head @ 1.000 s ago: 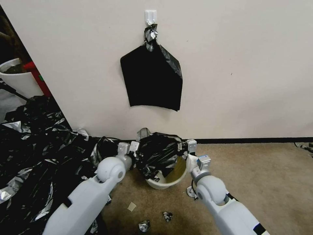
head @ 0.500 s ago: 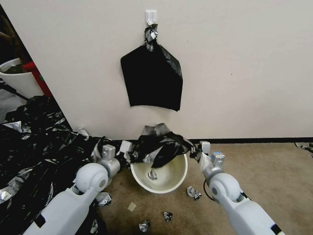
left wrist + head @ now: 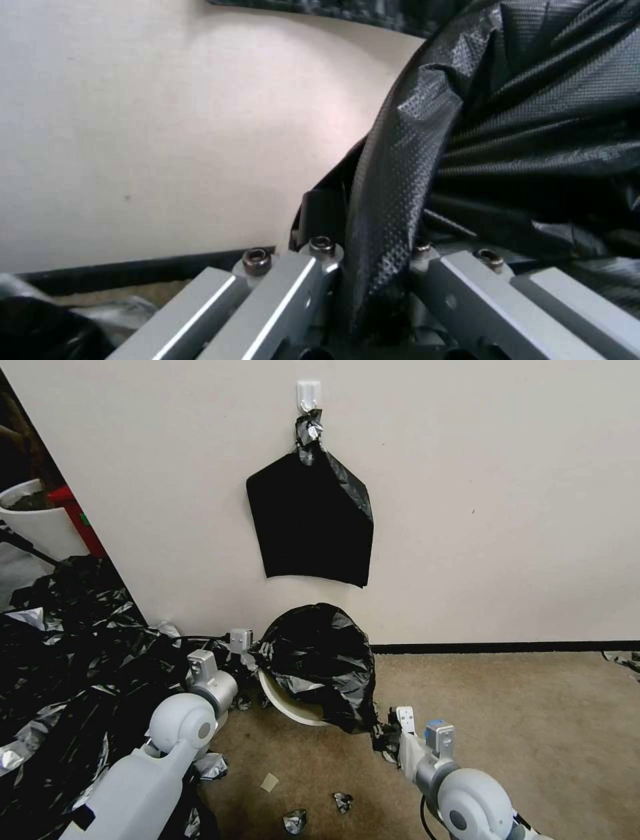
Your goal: Place a trash bag onto the trash bin.
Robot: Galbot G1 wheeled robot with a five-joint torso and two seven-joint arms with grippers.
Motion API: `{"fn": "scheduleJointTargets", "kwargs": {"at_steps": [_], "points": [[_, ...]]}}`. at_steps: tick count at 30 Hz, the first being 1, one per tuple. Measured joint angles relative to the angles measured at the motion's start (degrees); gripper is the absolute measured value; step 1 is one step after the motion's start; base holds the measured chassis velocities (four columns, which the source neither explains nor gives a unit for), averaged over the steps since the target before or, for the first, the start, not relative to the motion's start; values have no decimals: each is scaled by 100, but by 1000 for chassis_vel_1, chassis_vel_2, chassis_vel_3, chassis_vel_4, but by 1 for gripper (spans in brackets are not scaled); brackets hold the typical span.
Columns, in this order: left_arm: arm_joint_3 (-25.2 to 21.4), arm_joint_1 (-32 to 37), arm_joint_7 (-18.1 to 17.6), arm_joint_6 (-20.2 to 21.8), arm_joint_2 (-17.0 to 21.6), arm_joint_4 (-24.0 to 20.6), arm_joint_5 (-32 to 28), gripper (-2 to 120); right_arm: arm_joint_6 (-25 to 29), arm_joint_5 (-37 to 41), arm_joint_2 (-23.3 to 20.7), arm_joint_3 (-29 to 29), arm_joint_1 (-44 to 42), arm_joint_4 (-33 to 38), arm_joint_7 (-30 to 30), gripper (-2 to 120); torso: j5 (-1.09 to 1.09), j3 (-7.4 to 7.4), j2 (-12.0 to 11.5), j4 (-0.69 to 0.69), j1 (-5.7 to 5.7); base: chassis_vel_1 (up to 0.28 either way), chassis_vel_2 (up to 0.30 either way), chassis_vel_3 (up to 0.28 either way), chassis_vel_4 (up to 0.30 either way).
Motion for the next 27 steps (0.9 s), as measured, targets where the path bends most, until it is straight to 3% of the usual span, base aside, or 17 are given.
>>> {"fn": "scheduleJointTargets", "kwargs": {"at_steps": [5, 6, 12, 14, 16, 18, 19, 21, 27], "points": [[-6, -14, -193, 7, -51, 47, -8, 2, 454, -594, -55, -115, -129, 185, 23, 28, 0, 0, 0, 0, 0, 0, 0, 0, 0], [3, -28, -257, 15, -78, 72, -7, 2, 641, -983, -81, -154, -190, 281, 96, 36, -1, 0, 0, 1, 0, 0, 0, 0, 0], [72, -159, -491, 134, -107, 225, 4, 2, 1159, -2216, -242, -164, -544, 607, 303, 54, -1, 0, 0, 0, 0, 0, 0, 0, 0], [95, -237, -593, 194, -104, 289, -9, 2, 1643, -2862, -309, -141, -695, 665, 68, 64, -1, 0, 0, 0, 0, 0, 0, 0, 0], [101, -263, -629, 213, -104, 302, -22, 2, 1800, -3033, -318, -135, -724, 671, -66, 67, -1, 0, 0, 0, 0, 0, 0, 0, 0], [113, -322, -736, 280, -124, 305, -119, 2, 2512, -3595, -292, -83, -739, 618, -822, 80, -1, 0, 0, 0, 0, 0, 0, 0, 0], [113, -322, -736, 280, -124, 305, -119, 2, 2512, -3595, -292, -83, -739, 618, -822, 80, -1, 0, 0, 0, 0, 0, 0, 0, 0], [117, -331, -807, 334, -156, 241, -208, 2, 3069, -3934, -184, -53, -619, 458, -1493, 89, -1, 0, 0, 0, 0, 0, 0, 0, 0], [98, -251, -872, 399, -176, 26, -360, 2, 3120, -4431, 94, -159, -314, 78, -1481, 99, 0, 1, 0, 1, 0, 0, 0, 0, 0]]}}
